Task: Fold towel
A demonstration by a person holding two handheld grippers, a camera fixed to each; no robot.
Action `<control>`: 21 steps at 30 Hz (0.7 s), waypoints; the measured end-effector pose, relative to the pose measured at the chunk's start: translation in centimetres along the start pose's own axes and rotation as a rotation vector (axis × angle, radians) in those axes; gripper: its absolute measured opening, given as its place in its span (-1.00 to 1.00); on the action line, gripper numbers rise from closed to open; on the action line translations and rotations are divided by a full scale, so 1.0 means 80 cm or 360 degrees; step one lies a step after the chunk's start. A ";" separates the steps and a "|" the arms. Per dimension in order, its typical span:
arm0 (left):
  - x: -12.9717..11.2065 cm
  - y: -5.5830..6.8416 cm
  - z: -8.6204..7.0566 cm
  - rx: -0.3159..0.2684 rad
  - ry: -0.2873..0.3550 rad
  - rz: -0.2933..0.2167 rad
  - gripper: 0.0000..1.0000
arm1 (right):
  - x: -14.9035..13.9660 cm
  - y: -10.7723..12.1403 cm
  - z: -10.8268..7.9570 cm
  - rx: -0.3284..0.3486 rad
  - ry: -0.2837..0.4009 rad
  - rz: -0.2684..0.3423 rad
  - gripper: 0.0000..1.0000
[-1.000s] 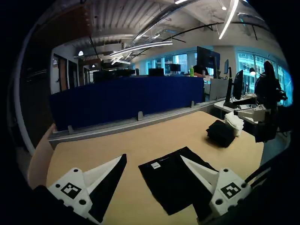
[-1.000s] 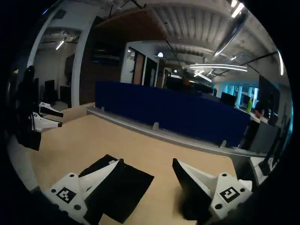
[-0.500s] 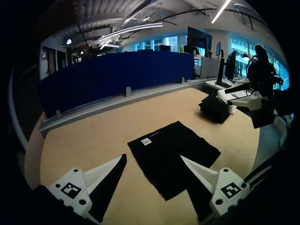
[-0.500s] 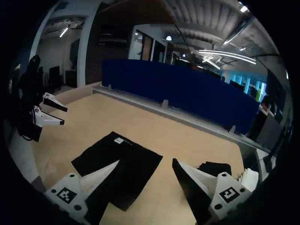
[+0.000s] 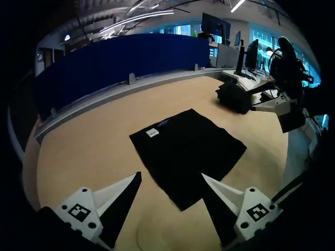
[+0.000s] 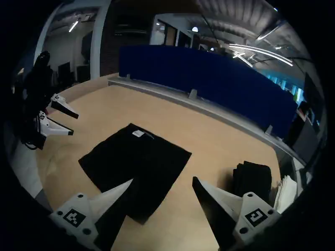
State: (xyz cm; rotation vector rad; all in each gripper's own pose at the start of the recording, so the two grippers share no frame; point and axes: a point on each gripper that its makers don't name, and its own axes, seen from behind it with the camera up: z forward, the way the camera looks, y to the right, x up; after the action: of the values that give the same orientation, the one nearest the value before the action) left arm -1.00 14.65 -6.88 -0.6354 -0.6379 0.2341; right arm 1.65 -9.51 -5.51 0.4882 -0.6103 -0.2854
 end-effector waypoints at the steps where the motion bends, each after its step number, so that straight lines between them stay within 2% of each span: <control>1: -0.006 0.002 0.004 -0.0004 -0.0015 0.0008 0.91 | -0.007 -0.003 0.003 0.0008 -0.0014 0.0000 0.98; 6: -0.040 0.011 0.025 -0.0028 -0.0096 0.0024 0.91 | -0.045 -0.016 0.017 0.0039 -0.0089 -0.0006 0.96; 12: -0.077 0.021 0.045 -0.0063 -0.0195 -0.0027 0.91 | -0.089 -0.025 0.033 0.0069 -0.0180 -0.0015 0.94; 21: -0.119 0.031 0.061 -0.0084 -0.0323 -0.0027 0.90 | -0.141 -0.037 0.050 0.0113 -0.0297 0.0042 0.93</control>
State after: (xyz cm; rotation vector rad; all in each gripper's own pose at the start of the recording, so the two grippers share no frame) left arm -11.56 15.21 -9.90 -0.6616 -0.8467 0.2690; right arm -9.95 -9.00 -9.57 0.5249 -0.8104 -0.2870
